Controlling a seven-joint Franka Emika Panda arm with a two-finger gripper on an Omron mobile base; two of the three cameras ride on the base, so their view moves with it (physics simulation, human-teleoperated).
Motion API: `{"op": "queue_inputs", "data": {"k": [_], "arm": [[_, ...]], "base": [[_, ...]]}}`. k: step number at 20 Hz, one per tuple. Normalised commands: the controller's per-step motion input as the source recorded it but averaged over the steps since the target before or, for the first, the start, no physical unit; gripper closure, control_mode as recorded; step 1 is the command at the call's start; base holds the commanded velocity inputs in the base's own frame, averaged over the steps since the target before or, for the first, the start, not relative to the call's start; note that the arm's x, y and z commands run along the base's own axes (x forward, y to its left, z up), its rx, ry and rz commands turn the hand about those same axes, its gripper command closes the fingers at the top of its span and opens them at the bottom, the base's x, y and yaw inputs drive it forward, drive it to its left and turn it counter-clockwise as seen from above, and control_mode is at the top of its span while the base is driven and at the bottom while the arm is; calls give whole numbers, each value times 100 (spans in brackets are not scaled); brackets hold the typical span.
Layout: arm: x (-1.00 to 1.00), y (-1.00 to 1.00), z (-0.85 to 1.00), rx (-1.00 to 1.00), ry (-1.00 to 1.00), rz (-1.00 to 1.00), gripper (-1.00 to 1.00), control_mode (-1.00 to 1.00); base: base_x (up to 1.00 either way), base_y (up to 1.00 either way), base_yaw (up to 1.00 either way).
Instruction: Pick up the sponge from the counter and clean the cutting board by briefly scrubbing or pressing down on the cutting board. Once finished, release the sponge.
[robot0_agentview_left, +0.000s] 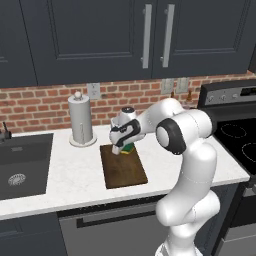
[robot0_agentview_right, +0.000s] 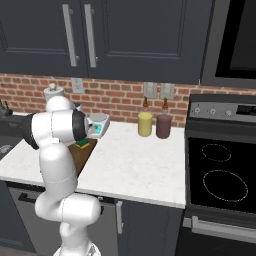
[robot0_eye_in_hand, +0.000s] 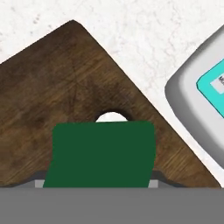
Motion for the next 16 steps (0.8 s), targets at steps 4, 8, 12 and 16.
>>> {"op": "queue_inputs", "data": {"k": [4, 8, 12, 16], "arm": [[0, 16, -1, 0, -3, 5, 100, -100], [0, 9, 0, 0, -3, 6, 100, -100], [-11, 0, 0, 3, -1, 6, 100, -100], [-14, 0, 0, 2, 0, 6, 100, -100]], "base": [[0, 0, 0], [0, 0, 0], [0, 0, 0], [0, 0, 0]]}}
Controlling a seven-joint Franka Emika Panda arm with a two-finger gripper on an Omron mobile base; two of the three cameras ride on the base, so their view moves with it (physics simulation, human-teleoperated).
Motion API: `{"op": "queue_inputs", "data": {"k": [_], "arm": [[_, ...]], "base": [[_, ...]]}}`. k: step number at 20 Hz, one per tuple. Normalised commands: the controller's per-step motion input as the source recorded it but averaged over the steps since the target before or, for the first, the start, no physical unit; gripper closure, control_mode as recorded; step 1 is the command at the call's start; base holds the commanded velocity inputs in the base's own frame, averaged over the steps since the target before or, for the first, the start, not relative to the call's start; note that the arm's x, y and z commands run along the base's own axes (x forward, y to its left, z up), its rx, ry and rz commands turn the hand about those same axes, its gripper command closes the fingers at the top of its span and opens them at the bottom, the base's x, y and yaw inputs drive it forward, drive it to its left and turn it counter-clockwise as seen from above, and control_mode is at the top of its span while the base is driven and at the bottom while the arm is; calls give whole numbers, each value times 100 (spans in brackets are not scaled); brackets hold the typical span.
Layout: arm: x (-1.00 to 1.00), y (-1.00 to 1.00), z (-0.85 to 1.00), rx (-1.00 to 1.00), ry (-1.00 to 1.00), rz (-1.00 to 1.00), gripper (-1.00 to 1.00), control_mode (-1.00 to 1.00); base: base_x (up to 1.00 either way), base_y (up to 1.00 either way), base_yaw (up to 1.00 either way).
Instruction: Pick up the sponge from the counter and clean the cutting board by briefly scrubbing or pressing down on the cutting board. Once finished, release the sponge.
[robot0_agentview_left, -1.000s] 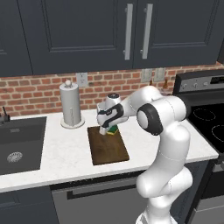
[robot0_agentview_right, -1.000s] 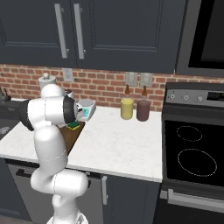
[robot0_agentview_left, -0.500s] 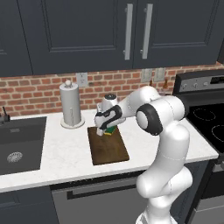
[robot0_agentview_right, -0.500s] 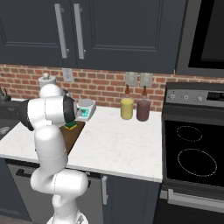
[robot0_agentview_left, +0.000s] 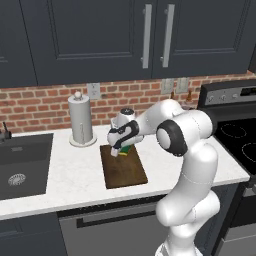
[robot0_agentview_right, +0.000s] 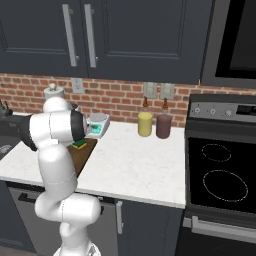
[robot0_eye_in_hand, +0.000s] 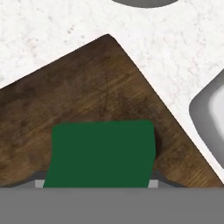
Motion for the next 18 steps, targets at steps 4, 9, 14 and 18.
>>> {"op": "queue_inputs", "data": {"k": [4, 9, 14, 18], "arm": [[-40, 0, 0, 0, 0, 10, 100, -100], [-48, 0, -2, 1, 0, 8, 100, -100], [-63, 0, -3, 6, 0, 4, 100, -100], [-73, 0, -6, 11, 0, 0, 100, -100]], "base": [[0, 0, 0], [0, 0, 0], [0, 0, 0], [0, 0, 0]]}}
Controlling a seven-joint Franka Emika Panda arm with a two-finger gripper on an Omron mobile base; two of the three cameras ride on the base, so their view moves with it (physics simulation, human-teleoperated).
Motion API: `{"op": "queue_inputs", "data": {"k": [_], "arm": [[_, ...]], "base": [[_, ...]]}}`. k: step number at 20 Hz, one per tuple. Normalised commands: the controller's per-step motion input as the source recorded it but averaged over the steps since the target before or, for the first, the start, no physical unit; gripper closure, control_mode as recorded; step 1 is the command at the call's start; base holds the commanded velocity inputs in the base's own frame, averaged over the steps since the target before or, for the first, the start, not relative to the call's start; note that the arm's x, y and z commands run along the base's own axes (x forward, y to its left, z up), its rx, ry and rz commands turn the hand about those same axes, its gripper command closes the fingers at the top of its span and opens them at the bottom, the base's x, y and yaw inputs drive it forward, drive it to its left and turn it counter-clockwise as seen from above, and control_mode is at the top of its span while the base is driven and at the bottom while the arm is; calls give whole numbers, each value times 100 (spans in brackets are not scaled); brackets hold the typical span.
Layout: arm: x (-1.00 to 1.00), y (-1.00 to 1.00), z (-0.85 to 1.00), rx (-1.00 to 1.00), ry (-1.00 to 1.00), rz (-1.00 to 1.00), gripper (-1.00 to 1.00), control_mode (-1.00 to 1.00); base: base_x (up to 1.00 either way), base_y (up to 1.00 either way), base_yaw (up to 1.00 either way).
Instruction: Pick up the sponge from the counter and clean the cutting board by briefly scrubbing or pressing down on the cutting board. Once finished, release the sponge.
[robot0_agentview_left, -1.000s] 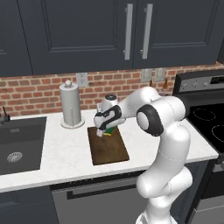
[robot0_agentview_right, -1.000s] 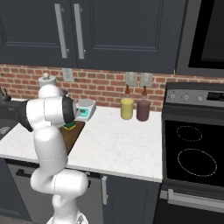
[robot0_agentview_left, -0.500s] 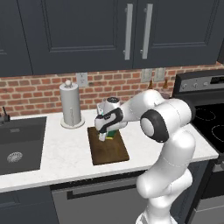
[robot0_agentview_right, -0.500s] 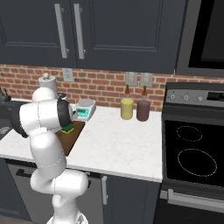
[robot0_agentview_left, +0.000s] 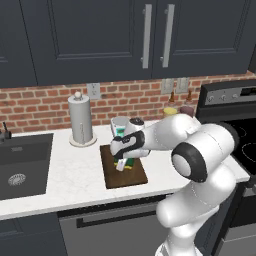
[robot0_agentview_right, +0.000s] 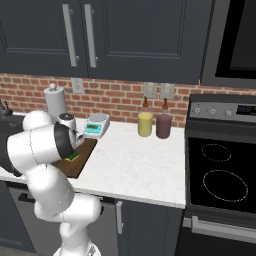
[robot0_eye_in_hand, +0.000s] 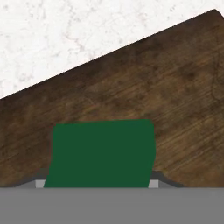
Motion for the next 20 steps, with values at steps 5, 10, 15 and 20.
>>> {"op": "queue_inputs", "data": {"k": [5, 10, 15, 20], "arm": [[-78, 0, -11, 15, 0, 0, 100, -100], [-72, 1, -11, 16, 1, 0, 100, -100], [-26, 15, -4, 12, 4, 0, 100, -100], [0, 34, 0, 7, 9, 3, 100, -100]], "base": [[0, 0, 0], [0, 0, 0], [0, 0, 0], [0, 0, 0]]}}
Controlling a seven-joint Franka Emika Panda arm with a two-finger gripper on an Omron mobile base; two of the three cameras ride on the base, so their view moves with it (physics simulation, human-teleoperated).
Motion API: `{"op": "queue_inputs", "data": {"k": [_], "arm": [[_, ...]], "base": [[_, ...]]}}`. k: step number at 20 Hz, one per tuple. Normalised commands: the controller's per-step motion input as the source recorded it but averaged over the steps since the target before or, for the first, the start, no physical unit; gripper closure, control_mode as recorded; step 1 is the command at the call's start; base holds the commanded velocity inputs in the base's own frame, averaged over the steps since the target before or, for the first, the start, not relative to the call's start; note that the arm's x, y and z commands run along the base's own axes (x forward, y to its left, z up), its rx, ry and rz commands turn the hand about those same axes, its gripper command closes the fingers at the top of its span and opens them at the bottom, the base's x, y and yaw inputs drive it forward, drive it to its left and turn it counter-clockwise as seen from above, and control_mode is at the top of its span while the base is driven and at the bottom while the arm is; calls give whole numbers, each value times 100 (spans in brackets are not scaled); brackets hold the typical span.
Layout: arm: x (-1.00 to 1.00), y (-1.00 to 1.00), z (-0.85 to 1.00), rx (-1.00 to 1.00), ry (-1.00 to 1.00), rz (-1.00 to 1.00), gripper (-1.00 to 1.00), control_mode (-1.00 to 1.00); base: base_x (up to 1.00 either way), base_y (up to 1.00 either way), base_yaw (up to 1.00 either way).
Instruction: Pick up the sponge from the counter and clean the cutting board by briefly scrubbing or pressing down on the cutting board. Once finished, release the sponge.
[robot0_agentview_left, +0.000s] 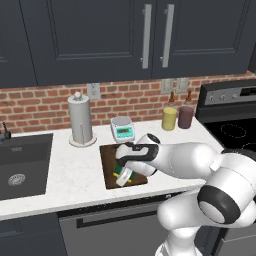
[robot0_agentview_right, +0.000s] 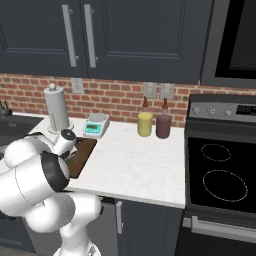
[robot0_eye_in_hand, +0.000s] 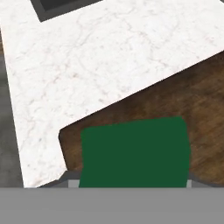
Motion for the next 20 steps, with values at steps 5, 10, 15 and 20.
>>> {"op": "queue_inputs", "data": {"k": [5, 10, 15, 20], "arm": [[0, 34, -4, 7, 12, 5, 100, -100], [0, 26, -11, 10, 9, 5, 100, -100], [0, 20, -15, 8, 5, 3, 100, -100], [0, 17, -17, 3, 4, 2, 100, -100]], "base": [[0, 0, 0], [0, 0, 0], [0, 0, 0], [0, 0, 0]]}}
